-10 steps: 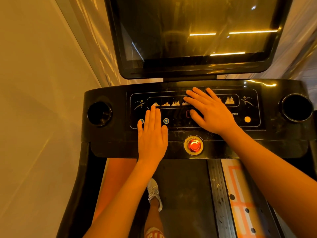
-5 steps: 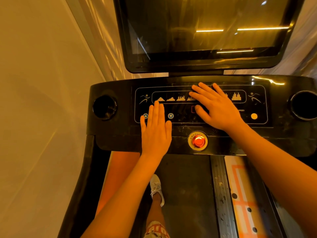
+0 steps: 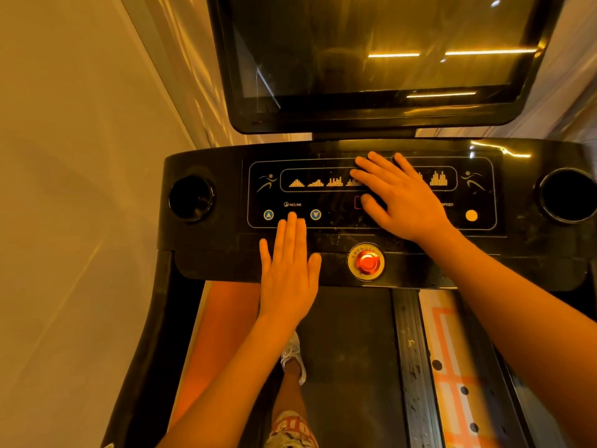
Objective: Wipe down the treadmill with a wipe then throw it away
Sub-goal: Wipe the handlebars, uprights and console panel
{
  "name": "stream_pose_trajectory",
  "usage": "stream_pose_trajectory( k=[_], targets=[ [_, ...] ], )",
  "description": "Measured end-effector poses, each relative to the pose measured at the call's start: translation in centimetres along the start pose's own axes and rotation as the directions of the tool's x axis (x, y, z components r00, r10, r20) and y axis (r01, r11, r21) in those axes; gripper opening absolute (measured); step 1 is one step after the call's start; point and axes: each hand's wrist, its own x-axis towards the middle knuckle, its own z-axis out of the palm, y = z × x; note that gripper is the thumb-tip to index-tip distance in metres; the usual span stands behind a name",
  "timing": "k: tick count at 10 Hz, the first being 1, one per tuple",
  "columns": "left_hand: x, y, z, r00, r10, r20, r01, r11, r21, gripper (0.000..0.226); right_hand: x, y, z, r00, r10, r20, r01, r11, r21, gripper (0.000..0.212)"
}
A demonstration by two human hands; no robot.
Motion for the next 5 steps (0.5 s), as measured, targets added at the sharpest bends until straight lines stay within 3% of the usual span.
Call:
stream_pose_trajectory(
  k=[2, 4, 5],
  targets=[
    [1.9, 0.3, -0.4, 1.0, -0.018, -0.02, 0.018, 1.0, 0.003, 0.063, 0.0, -0.2, -0.3, 1.0, 0.01, 0.011, -0.01, 1.0, 0.002, 0.054],
    [-4.7, 0.6, 1.2, 0.998, -0.016, 0.053, 0.019, 0.999, -0.044, 0.065, 0.0, -0.2, -0.2, 1.0, 0.007, 0.011, -0.007, 1.0, 0.003, 0.054],
    [-3.7, 0.7, 0.9, 0.999, -0.016, 0.051, 0.019, 0.998, -0.062, 0.065, 0.0, -0.2, -0.2, 1.0, 0.004, 0.016, -0.004, 1.0, 0.002, 0.054]
  ],
)
